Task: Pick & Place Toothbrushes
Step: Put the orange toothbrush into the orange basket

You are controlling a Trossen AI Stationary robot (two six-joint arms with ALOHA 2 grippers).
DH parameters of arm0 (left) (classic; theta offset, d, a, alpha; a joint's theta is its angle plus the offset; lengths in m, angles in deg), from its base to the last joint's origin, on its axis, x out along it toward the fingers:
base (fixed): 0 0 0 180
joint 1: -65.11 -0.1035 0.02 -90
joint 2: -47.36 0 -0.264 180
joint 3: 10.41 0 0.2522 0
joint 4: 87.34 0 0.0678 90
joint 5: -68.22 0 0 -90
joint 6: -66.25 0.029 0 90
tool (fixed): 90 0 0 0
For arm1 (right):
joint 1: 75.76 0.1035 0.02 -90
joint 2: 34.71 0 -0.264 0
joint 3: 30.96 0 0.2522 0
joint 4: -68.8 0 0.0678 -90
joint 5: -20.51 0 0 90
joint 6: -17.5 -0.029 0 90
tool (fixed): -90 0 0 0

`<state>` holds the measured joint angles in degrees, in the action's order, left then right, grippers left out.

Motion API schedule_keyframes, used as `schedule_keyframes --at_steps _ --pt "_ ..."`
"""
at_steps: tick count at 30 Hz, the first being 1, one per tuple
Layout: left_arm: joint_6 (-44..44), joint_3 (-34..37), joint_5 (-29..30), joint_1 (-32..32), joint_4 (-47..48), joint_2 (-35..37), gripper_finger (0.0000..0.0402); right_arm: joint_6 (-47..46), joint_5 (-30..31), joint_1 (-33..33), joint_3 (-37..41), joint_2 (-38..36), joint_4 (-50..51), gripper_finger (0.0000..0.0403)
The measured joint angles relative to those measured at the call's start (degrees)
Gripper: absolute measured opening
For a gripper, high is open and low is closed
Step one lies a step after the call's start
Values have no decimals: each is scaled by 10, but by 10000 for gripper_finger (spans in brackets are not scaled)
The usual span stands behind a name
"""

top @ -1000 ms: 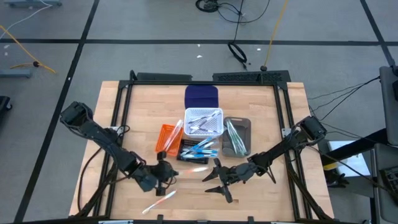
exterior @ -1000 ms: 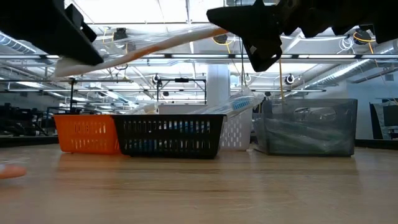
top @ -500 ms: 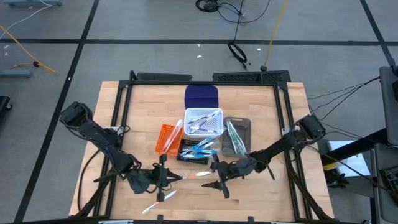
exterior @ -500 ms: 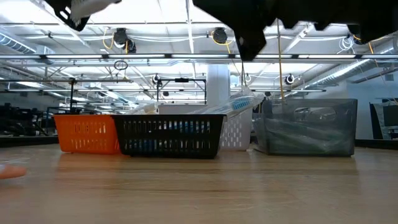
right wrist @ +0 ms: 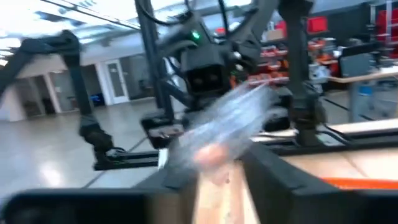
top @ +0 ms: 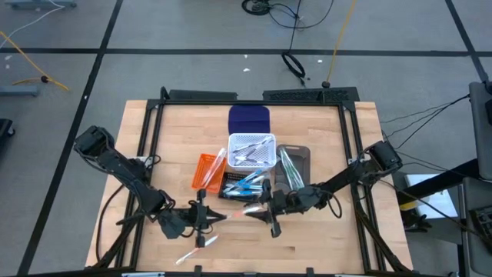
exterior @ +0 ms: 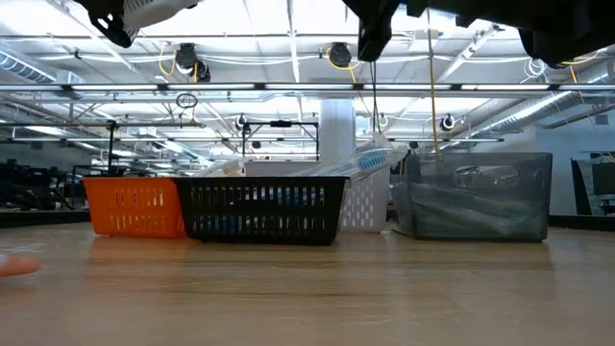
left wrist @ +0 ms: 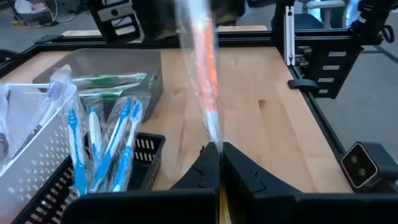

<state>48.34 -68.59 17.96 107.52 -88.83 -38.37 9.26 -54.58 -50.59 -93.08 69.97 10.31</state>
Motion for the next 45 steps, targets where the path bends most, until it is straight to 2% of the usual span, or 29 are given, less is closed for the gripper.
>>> schedule_keyframes --at_steps 3,8,14,24,29,33,38,42,45 --pt "0 0 5 0 0 0 4 2 17 0 0 0 12 40" --pt "-2 0 9 0 1 0 2 7 29 1 0 -1 18 42" --pt "-20 0 8 0 -1 0 26 20 30 1 0 -30 67 42" --pt "31 0 8 -1 -37 1 113 30 63 4 0 -115 204 42" --pt "34 0 12 -9 -34 1 151 -16 60 -11 0 -182 357 42" --pt "35 0 13 -21 -34 1 162 -51 54 -32 0 -237 463 42" --pt "35 0 13 -45 -34 1 163 -59 13 -70 0 -277 499 42" --pt "36 0 13 -68 -34 1 163 -59 -5 -105 -53 -276 620 42" --pt "37 0 13 -83 -30 1 164 -44 -17 -125 -128 -249 711 42"
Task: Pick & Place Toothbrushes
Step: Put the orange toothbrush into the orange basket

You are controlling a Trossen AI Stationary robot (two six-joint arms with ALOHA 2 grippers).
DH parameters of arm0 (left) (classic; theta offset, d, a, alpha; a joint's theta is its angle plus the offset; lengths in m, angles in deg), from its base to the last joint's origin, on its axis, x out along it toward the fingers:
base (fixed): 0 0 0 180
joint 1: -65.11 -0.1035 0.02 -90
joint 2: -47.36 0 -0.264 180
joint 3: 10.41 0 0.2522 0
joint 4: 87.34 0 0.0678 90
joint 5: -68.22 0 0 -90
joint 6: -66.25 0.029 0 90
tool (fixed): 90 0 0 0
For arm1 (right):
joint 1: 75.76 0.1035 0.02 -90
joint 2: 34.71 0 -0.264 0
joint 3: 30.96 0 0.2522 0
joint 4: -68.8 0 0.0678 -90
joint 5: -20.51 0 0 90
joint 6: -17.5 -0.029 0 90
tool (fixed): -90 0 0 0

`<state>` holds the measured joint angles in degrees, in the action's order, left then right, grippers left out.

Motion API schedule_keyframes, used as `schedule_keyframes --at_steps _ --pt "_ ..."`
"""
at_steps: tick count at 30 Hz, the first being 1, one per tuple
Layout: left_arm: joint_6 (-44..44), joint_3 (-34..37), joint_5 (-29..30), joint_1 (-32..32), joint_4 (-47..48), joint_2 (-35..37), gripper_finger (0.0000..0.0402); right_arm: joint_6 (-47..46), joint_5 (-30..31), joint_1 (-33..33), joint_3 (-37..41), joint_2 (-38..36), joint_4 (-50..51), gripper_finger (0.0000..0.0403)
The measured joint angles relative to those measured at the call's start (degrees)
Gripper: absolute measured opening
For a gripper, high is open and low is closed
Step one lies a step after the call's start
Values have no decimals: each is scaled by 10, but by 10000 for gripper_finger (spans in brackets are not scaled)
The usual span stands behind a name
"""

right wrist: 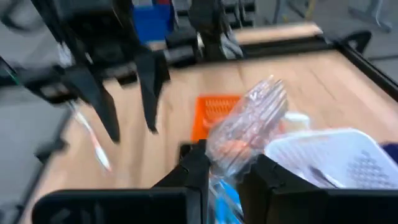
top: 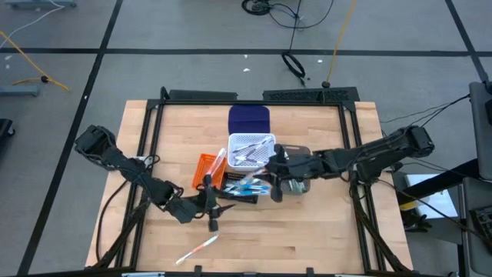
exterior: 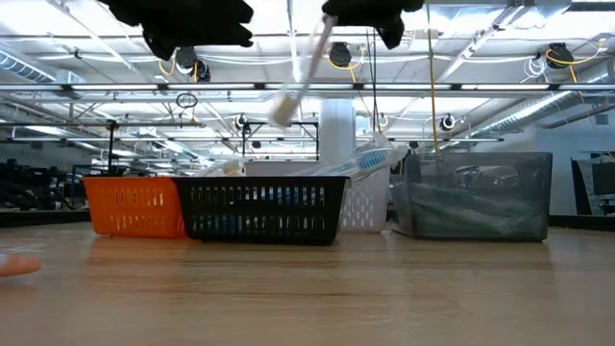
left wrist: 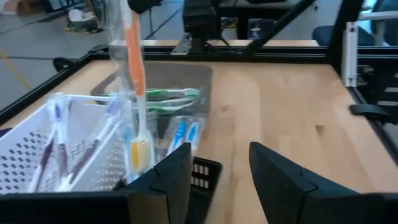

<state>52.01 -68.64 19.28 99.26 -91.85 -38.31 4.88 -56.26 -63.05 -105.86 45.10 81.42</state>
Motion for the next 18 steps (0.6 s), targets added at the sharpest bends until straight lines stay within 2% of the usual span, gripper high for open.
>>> schedule_keyframes --at_steps 6,10,18 --pt "0 0 1 -20 0 0 164 31 -15 -14 -150 48 169 42" --pt "5 0 1 -34 -1 0 163 45 -16 -27 -224 85 223 42" --pt "30 0 34 -58 1 0 163 76 -46 -27 -241 102 237 42"
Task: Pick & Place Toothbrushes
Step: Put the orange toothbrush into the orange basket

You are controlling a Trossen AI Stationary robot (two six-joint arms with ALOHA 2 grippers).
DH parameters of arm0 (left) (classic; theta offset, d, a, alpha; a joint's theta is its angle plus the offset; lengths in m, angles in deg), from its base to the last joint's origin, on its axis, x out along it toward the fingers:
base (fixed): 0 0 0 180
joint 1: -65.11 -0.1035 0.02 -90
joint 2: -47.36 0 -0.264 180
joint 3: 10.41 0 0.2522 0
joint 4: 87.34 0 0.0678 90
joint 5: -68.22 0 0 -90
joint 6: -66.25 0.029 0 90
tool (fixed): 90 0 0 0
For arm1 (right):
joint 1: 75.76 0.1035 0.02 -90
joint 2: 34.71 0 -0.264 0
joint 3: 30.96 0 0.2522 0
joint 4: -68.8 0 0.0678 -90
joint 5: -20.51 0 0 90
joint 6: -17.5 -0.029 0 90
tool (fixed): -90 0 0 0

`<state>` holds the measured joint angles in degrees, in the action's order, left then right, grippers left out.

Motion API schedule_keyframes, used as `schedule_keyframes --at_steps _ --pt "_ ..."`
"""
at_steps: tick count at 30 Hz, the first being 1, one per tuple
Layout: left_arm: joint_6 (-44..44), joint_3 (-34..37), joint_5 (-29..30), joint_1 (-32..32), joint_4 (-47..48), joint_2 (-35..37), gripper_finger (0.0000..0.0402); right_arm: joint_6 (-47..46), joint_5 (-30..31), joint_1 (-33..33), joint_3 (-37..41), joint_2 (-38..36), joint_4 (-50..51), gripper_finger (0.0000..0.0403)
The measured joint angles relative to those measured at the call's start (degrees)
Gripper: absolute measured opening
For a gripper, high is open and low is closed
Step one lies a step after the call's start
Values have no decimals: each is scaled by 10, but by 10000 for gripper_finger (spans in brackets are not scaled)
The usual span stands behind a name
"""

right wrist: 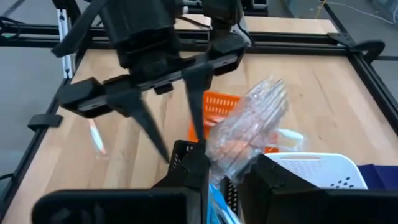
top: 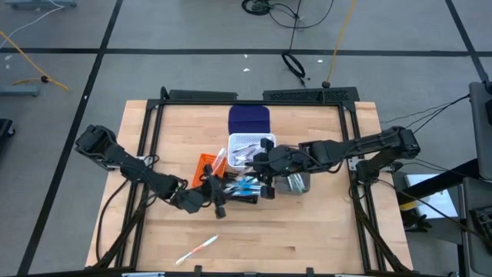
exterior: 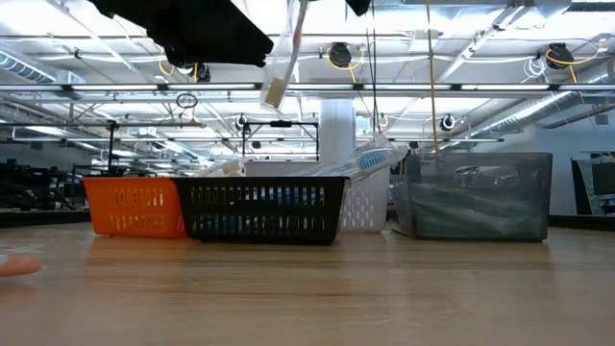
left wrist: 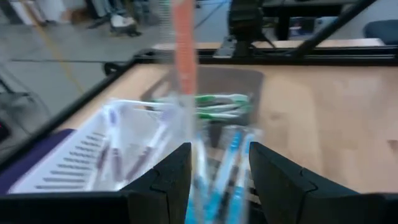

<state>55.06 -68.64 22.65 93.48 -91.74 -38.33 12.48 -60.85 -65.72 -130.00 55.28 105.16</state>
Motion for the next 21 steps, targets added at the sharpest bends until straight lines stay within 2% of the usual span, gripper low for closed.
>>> schedule_keyframes --at_steps 7,13,21 --pt "10 0 64 -12 -2 0 163 2 2 4 0 0 6 42" --pt "34 0 66 -32 -28 0 163 5 2 4 6 0 -9 42" --pt "40 0 -42 -70 -68 0 163 12 1 4 8 0 -13 42"
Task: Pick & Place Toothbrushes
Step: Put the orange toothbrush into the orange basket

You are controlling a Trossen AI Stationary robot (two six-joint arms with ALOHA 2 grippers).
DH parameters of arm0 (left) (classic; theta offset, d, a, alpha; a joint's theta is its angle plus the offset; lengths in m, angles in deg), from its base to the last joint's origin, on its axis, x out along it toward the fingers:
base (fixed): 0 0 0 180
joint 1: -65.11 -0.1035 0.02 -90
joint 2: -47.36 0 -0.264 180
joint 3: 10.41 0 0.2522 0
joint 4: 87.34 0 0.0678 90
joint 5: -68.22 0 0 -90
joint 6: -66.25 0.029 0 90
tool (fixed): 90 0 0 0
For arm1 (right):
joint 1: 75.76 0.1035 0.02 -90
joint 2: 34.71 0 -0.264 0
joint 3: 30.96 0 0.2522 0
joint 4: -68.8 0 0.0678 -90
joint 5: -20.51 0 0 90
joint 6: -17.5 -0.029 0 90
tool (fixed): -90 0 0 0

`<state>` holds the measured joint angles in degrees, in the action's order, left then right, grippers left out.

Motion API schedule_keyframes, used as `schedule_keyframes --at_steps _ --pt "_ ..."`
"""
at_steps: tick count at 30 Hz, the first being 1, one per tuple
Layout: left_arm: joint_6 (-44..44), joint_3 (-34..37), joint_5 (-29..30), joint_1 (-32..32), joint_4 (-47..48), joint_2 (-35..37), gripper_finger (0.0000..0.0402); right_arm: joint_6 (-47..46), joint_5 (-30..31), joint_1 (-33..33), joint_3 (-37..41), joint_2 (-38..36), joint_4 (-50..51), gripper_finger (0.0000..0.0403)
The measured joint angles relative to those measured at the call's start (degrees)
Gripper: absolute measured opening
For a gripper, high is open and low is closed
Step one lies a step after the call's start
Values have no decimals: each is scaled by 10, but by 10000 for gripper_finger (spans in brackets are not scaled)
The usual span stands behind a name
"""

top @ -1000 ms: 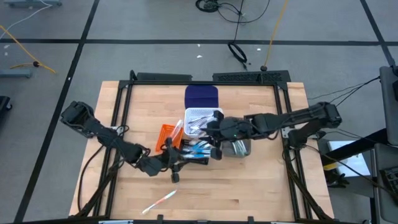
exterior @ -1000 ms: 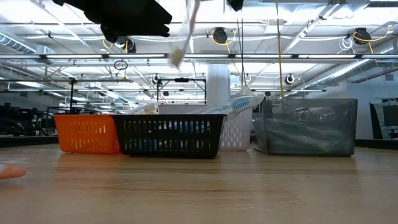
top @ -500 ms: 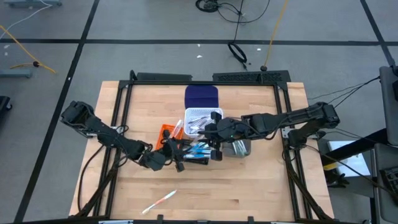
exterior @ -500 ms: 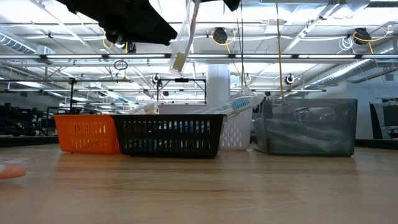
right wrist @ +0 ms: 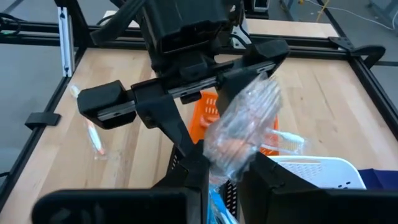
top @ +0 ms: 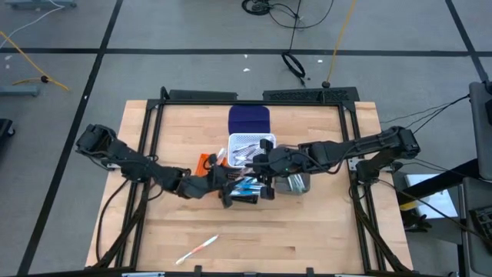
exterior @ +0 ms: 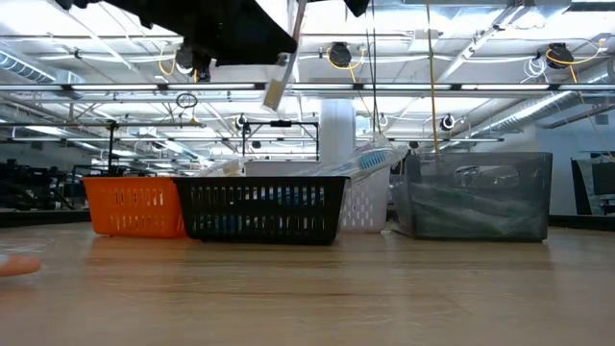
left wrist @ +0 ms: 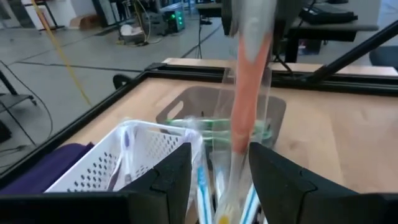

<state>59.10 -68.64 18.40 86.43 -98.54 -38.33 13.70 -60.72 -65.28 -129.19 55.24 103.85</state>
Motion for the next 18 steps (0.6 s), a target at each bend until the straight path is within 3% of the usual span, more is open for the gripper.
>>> schedule_keyframes --at_steps 11,18 --pt "15 0 -59 -19 -36 0 151 0 1 0 0 0 9 42" --pt "43 0 -100 -19 -55 0 23 0 0 0 1 0 10 42"
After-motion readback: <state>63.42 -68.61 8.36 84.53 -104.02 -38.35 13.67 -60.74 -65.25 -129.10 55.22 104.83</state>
